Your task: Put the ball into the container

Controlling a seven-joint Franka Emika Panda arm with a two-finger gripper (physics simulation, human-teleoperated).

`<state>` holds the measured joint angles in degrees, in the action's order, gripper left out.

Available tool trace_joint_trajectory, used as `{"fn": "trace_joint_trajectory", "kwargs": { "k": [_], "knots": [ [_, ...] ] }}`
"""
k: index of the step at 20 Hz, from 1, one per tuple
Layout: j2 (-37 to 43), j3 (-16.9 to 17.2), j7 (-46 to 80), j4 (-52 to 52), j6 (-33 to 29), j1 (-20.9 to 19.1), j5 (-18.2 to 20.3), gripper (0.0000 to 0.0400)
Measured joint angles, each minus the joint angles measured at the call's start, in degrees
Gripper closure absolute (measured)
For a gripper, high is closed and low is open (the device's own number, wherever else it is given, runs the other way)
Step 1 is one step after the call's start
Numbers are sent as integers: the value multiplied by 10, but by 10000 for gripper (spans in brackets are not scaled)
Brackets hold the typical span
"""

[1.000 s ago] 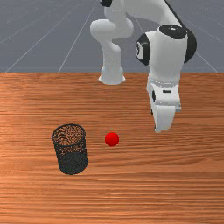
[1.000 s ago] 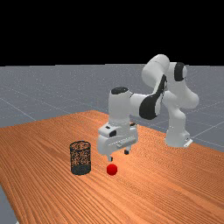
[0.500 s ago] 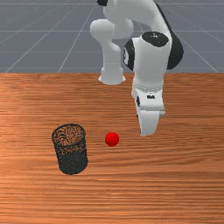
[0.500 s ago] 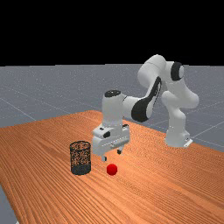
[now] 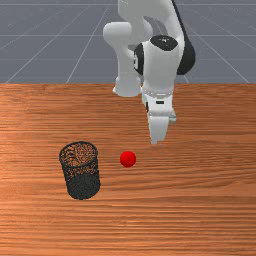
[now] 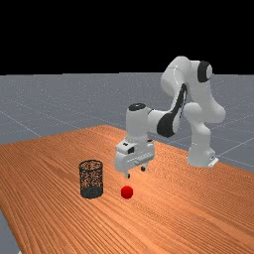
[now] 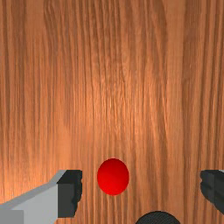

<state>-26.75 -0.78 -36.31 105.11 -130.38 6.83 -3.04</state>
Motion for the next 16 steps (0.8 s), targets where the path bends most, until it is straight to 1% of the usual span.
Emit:
{"fn": "trace_joint_trajectory", "kwargs": {
  "k": [4, 7, 11, 16],
  "knots": [
    [4, 2, -66, 12, -7, -27, 0, 0],
    [6, 10, -73, 15, -8, -43, 4, 0],
    [-15, 14, -58, -2, 4, -44, 7, 0],
    [-28, 14, -57, 4, -16, -44, 6, 0]
  ]
}}
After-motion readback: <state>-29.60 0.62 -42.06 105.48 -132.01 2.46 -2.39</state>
